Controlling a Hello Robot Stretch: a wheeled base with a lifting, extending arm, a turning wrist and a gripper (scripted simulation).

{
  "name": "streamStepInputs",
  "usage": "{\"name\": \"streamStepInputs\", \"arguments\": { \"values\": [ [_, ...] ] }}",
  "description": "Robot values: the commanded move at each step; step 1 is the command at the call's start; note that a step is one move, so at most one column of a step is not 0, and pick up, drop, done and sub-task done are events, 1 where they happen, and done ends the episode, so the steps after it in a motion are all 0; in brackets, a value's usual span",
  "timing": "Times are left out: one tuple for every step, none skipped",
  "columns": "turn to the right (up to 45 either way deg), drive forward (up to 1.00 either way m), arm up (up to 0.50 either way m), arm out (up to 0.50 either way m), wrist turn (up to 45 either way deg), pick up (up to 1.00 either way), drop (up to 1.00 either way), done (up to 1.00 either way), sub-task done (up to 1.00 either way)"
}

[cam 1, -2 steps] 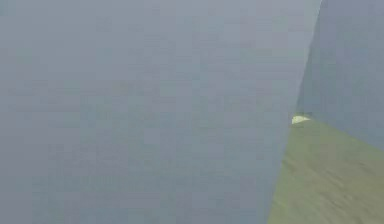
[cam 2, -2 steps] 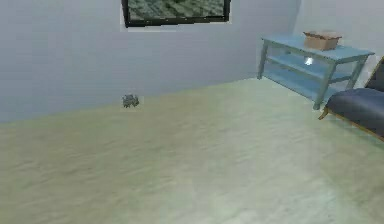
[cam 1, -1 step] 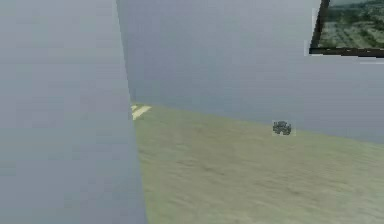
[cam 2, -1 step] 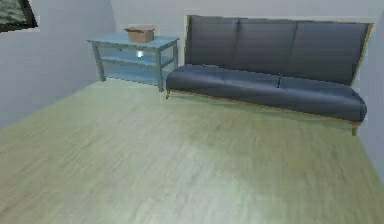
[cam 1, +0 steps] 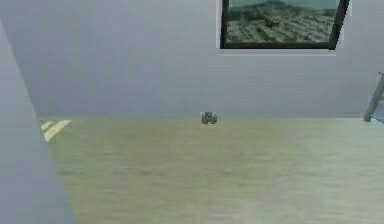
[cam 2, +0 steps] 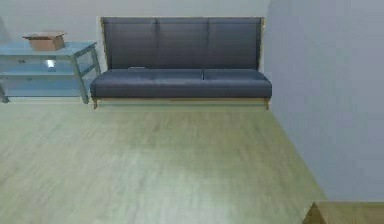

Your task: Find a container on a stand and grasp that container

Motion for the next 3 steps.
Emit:
{"name": "streamStepInputs", "arguments": {
  "values": [
    [0.0,0.10,0.00,0.00,0.0,0.00,0.00,0.00,0.00],
    [45.0,0.00,0.00,0.00,0.0,0.00,0.00,0.00,0.00],
    [45.0,0.00,0.00,0.00,0.0,0.00,0.00,0.00,0.00]
  ]
}}
